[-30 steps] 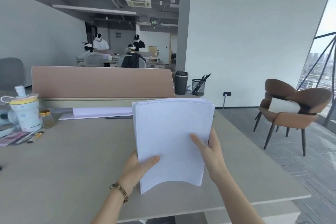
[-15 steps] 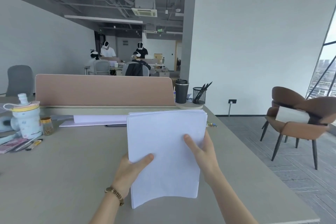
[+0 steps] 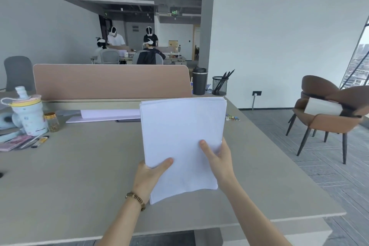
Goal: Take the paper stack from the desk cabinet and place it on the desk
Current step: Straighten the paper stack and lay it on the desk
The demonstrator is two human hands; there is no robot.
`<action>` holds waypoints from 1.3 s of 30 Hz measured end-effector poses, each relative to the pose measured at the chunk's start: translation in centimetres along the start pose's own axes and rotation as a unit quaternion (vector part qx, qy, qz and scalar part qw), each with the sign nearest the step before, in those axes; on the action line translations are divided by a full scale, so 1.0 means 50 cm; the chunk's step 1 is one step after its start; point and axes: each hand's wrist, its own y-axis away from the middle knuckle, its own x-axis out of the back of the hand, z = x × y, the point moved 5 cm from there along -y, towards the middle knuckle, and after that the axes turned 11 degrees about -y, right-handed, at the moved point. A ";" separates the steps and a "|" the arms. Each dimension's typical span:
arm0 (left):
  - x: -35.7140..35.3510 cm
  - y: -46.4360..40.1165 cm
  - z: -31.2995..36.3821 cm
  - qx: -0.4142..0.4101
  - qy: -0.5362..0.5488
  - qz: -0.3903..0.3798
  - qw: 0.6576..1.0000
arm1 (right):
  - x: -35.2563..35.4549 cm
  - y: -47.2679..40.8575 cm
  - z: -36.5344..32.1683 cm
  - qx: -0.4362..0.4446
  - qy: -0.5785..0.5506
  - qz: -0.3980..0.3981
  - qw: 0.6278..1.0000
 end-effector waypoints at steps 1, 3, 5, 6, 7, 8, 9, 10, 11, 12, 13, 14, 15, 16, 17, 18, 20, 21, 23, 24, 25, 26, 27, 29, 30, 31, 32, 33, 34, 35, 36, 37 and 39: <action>-0.001 0.002 -0.004 0.002 -0.003 -0.004 1.000 | 0.002 0.002 0.004 -0.004 0.002 0.001 1.000; 0.000 0.003 -0.012 0.000 -0.006 -0.009 1.000 | 0.002 0.002 0.006 -0.007 -0.001 0.004 1.000; 0.002 0.006 -0.025 0.006 -0.010 -0.007 1.000 | 0.003 0.005 0.010 -0.009 -0.003 0.004 1.000; 0.002 0.008 -0.037 0.011 -0.015 -0.006 1.000 | 0.003 0.009 0.013 -0.008 0.002 0.005 1.000; 0.002 0.011 -0.050 0.016 -0.019 -0.004 1.000 | 0.002 0.013 0.016 -0.007 0.011 0.003 1.000; 0.001 0.016 -0.060 0.022 -0.020 -0.002 1.000 | 0.002 0.017 0.019 -0.006 0.018 0.000 1.000; 0.000 0.019 -0.065 0.027 -0.021 0.000 0.999 | 0.002 0.019 0.022 -0.006 0.023 -0.003 1.000; -0.001 0.020 -0.068 0.027 -0.023 0.003 0.999 | 0.003 0.019 0.024 -0.007 0.025 -0.004 1.000; -0.002 0.019 -0.067 0.026 -0.024 0.007 0.999 | 0.004 0.018 0.024 -0.008 0.026 -0.001 1.000; -0.001 0.017 -0.062 0.023 -0.026 0.012 0.999 | 0.005 0.015 0.024 -0.010 0.023 0.003 1.000; 0.000 0.014 -0.058 0.019 -0.030 0.015 0.999 | 0.005 0.014 0.027 -0.011 0.020 0.007 1.000; 0.000 0.012 -0.059 0.015 -0.035 0.017 0.999 | 0.005 0.014 0.031 -0.012 0.025 0.012 1.000; 0.001 0.009 -0.063 0.016 -0.039 0.018 0.999 | 0.004 0.017 0.038 -0.013 0.034 0.015 0.999; 0.002 0.008 -0.069 0.020 -0.041 0.017 0.999 | 0.003 0.020 0.045 -0.015 0.044 0.016 0.999; 0.003 0.007 -0.075 0.027 -0.039 0.015 0.999 | 0.003 0.022 0.056 -0.020 0.053 0.017 0.998; 0.004 0.006 -0.081 0.033 -0.036 0.012 0.999 | 0.003 0.023 0.067 -0.027 0.057 0.017 0.998; 0.006 0.003 -0.084 0.042 -0.044 0.007 0.998 | 0.004 0.017 0.080 -0.039 0.067 0.020 0.997; 0.007 -0.001 -0.084 0.045 -0.049 0.008 0.998 | 0.003 0.013 0.080 -0.041 0.078 0.021 0.996; 0.010 -0.009 -0.080 0.047 -0.056 0.007 0.997 | 0.002 0.003 0.076 -0.048 0.095 0.016 0.994; 0.009 -0.011 -0.075 0.046 -0.059 0.006 0.997 | 0.002 -0.002 0.075 -0.054 0.100 0.014 0.993; 0.007 -0.015 -0.069 0.041 -0.064 0.003 0.997 | 0.004 -0.007 0.072 -0.061 0.107 0.015 0.992; 0.002 -0.020 -0.062 0.035 -0.071 -0.004 0.997 | 0.008 -0.014 0.069 -0.068 0.112 0.021 0.991; -0.005 -0.023 -0.055 0.030 -0.077 -0.011 0.997 | 0.014 -0.020 0.066 -0.075 0.119 0.033 0.989; -0.022 -0.031 -0.041 0.022 -0.084 -0.026 0.996 | 0.032 -0.034 0.057 -0.085 0.130 0.064 0.986; -0.033 -0.036 -0.035 0.019 -0.086 -0.031 0.996 | 0.044 -0.042 0.054 -0.090 0.132 0.077 0.984; -0.046 -0.043 -0.029 0.017 -0.090 -0.037 0.995 | 0.056 -0.049 0.052 -0.099 0.135 0.088 0.982; -0.061 -0.050 -0.026 0.018 -0.096 -0.044 0.994 | 0.070 -0.057 0.051 -0.109 0.138 0.096 0.980; -0.078 -0.058 -0.023 0.022 -0.099 -0.052 0.994 | 0.085 -0.068 0.054 -0.122 0.145 0.101 0.977; -0.096 -0.064 -0.021 0.029 -0.100 -0.059 0.993 | 0.101 -0.079 0.057 -0.135 0.152 0.105 0.974; -0.116 -0.070 -0.022 0.040 -0.101 -0.065 0.992 | 0.119 -0.093 0.063 -0.149 0.163 0.107 0.969; -0.136 -0.077 -0.025 0.054 -0.102 -0.072 0.991 | 0.138 -0.107 0.069 -0.164 0.175 0.107 0.965; -0.157 -0.087 -0.034 0.070 -0.103 -0.081 0.989 | 0.157 -0.122 0.076 -0.180 0.184 0.109 0.960; -0.197 -0.102 -0.050 0.109 -0.100 -0.095 0.984 | 0.190 -0.153 0.090 -0.204 0.196 0.110 0.953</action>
